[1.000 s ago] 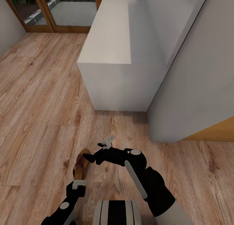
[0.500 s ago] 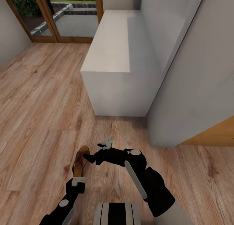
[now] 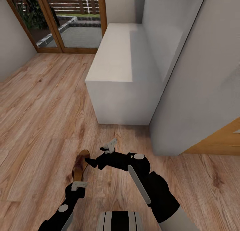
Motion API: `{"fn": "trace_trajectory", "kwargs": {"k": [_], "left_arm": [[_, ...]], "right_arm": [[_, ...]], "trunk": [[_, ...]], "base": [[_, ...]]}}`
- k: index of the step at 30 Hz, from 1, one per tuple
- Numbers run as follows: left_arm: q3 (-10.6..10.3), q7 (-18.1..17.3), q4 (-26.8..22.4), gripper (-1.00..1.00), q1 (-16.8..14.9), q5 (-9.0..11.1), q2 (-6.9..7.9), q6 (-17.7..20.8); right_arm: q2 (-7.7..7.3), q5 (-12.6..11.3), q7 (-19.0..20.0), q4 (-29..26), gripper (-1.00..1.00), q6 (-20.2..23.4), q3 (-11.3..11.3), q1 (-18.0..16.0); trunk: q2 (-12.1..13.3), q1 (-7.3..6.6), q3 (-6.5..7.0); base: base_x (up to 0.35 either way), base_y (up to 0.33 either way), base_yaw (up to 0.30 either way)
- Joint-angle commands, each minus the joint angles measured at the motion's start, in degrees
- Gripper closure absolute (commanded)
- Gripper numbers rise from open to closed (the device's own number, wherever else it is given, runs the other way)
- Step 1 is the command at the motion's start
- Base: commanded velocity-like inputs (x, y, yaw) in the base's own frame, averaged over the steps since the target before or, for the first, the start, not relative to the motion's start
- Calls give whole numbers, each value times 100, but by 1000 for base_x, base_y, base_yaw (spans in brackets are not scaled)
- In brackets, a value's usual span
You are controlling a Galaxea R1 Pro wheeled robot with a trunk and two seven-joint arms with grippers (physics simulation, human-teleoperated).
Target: Pick up the two gym shoes and the two sandals from the corridor floor and place them onto the hallstand (shoe rack) in the corridor, making sure they are on the rack and not on the floor. Arrange them so the two gym shoes are next to each other and the two sandals are next to each other.
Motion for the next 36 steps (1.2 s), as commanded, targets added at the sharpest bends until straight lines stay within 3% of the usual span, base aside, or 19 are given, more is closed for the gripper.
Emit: {"fn": "trace_trajectory", "kwargs": {"k": [1, 11, 17, 26, 27, 30, 36], "left_arm": [[-3, 30, 5, 100, -1, -61, 18, -13], [22, 39, 7, 100, -1, -52, 62, -7], [242, -9, 9, 100, -1, -52, 106, -4], [320, -25, 58, 100, 4, -42, 421, 8], [324, -22, 78, 100, 10, 3, 530, 6], [326, -20, 84, 100, 27, 78, 602, 4], [327, -27, 45, 100, 289, 461, 819, -16]], "right_arm": [[1, -21, 4, 7, -100, 23, -6, -1], [1, -30, 15, -21, -100, -238, -4, -2], [1, -87, 20, -48, -100, -252, -10, -1], [1, -106, 21, -42, -100, -253, -3, -1], [1, -105, 21, -41, -100, -253, -2, -2], [1, -104, 21, -41, -100, -257, -2, -2], [1, -104, 21, -37, -100, -266, -2, 2]], "trunk": [[0, -3, 19], [14, -29, 241], [22, -44, 374], [34, -68, 573], [35, -70, 596], [39, -78, 662], [47, -93, 799]], "base": [[0, 0, 0], [0, 0, 0], [0, 0, 0], [0, 0, 0], [0, 0, 0], [0, 0, 0], [0, 0, 0]]}}
